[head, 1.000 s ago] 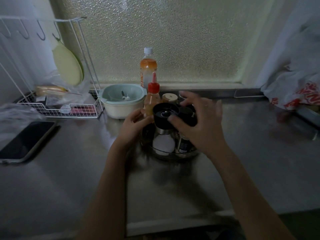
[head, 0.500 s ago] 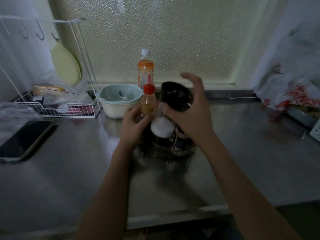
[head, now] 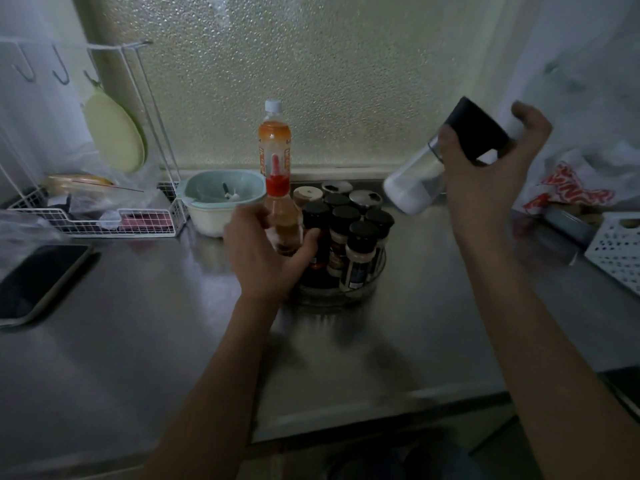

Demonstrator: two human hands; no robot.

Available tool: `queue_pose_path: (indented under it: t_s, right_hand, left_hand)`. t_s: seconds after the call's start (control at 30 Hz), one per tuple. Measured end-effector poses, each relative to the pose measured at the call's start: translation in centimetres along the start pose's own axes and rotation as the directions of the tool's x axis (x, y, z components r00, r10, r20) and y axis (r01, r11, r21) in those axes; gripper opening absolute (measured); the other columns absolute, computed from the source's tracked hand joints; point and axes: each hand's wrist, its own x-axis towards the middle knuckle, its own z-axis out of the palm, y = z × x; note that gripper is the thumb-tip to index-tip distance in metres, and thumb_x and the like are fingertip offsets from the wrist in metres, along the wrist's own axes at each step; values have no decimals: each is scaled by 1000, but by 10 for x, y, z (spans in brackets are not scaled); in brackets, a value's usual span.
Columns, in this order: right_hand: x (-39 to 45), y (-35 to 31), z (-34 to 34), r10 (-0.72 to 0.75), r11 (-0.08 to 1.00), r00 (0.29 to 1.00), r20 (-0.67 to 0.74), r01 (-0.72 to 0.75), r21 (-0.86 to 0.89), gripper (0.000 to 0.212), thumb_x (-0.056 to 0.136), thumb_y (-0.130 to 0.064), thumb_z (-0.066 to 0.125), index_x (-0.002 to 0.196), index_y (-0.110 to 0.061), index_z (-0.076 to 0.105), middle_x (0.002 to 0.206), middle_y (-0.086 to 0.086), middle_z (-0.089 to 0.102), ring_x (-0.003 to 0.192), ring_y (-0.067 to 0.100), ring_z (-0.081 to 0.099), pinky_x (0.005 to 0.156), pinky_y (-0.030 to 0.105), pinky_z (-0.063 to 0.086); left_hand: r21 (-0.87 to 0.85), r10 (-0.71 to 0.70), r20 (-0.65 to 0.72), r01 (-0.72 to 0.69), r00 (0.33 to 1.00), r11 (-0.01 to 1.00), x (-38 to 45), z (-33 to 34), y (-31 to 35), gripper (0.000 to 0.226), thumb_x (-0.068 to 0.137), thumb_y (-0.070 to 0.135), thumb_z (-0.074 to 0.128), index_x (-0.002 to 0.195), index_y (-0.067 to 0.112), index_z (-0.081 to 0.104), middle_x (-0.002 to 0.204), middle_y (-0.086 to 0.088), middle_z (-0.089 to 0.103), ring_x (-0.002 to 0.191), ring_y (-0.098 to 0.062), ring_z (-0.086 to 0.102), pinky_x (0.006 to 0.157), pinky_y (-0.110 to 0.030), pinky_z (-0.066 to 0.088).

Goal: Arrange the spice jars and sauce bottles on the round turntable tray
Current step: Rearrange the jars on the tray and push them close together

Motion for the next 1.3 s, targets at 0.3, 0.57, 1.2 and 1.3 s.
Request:
queue_pose_path:
  t_s: [0.3, 0.57, 1.2, 1.3]
  right_hand:
    - [-13, 27, -17, 48, 996, 999, 25, -46, -82, 69, 74, -30, 76, 129, -14, 39, 126, -3, 50, 109, 9, 58, 91, 17, 49]
    - [-12, 30, -25, 68, 996, 997, 38, -66, -58, 68, 75, -24, 76, 131, -13, 37, 121, -4, 52, 105, 10, 60, 76, 3, 44]
    - [-34, 58, 6, 110, 994, 965, 237, -104, -37, 74, 72, -17, 81, 132, -11, 39, 100, -24, 50, 87, -26, 51, 74, -1, 42]
    - [-38, 63, 12, 107, 993, 941, 320, -88, -72, 74, 72, -24, 81, 132, -18, 38, 106, -6, 59, 97, 1, 60, 82, 10, 49]
  left_hand:
    - [106, 188, 722, -376, 666, 921, 8, 59, 73, 66, 77, 46, 65, 128, 11, 43, 130, -10, 52, 118, -30, 49, 97, -41, 38]
    - [294, 58, 800, -473, 598, 830, 22, 86, 85, 37, 80, 29, 62, 110, 10, 51, 118, -11, 51, 105, -33, 53, 102, -51, 27]
    - [35, 119, 861, -289, 495, 957, 60, 28, 73, 54, 64, 38, 80, 115, 24, 65, 111, -4, 59, 102, -19, 55, 90, -33, 45]
    - [45, 125, 880, -341, 458, 939, 60, 31, 73, 55, 66, 39, 79, 116, 24, 64, 108, -1, 58, 97, -16, 54, 84, -27, 41]
